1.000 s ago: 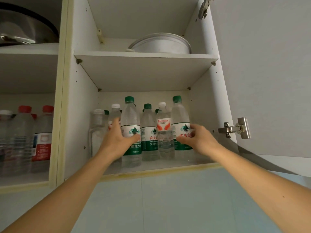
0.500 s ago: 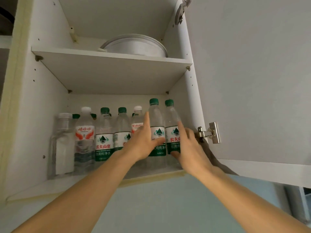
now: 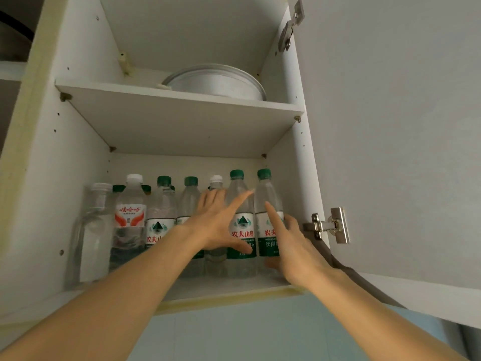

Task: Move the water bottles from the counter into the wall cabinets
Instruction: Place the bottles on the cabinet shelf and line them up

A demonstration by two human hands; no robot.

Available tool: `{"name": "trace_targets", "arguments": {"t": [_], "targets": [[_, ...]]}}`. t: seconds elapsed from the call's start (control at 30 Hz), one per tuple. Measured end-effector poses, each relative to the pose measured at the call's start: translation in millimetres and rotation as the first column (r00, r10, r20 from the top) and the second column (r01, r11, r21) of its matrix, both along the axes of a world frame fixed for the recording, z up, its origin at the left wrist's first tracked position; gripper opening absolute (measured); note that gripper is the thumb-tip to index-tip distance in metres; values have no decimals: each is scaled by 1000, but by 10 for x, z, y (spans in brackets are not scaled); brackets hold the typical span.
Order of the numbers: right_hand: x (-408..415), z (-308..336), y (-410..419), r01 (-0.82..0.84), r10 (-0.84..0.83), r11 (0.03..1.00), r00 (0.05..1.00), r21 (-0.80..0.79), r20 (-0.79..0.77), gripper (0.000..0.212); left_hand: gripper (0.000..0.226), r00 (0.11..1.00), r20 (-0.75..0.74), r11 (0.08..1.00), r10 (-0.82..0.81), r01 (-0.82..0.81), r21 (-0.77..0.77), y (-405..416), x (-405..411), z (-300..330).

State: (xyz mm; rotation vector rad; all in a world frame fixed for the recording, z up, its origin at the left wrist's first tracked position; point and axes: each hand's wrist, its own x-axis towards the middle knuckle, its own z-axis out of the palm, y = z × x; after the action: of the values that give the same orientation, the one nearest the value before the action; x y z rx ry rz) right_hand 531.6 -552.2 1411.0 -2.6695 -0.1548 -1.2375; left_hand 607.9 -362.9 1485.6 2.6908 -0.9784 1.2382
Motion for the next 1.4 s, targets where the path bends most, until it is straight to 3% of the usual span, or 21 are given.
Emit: {"name": "trace_targets", "arguments": {"t": [0.37,0.6,0.77,0.9,1.1,1.4], "targets": [[122,35,34,190,-193,975,981,-112,-14,121,120,966,245,996,83,-85,-2,-149,168,-210],[10,141,91,316,-239,877,941,-363,241,106,114,979,202,1000,-3,6,-13,-117,258,-300],[11,299,113,383,-358,814,923,-438,142,125,127,988,135,997,-73,72,16,-56,294,-300],[57,341,106,452,-469,743,878,-494,99,137,128,981,190,999,-27,24,22,-89,295,-288],[167,340,149,474,-490,718,864,-510,113,138,127,951,295,994,87,-102,36,-190,293,-301],[315,325,117,471,-505,707,858,-527,89,130,127,935,329,987,134,-154,35,-220,362,-334]]}}
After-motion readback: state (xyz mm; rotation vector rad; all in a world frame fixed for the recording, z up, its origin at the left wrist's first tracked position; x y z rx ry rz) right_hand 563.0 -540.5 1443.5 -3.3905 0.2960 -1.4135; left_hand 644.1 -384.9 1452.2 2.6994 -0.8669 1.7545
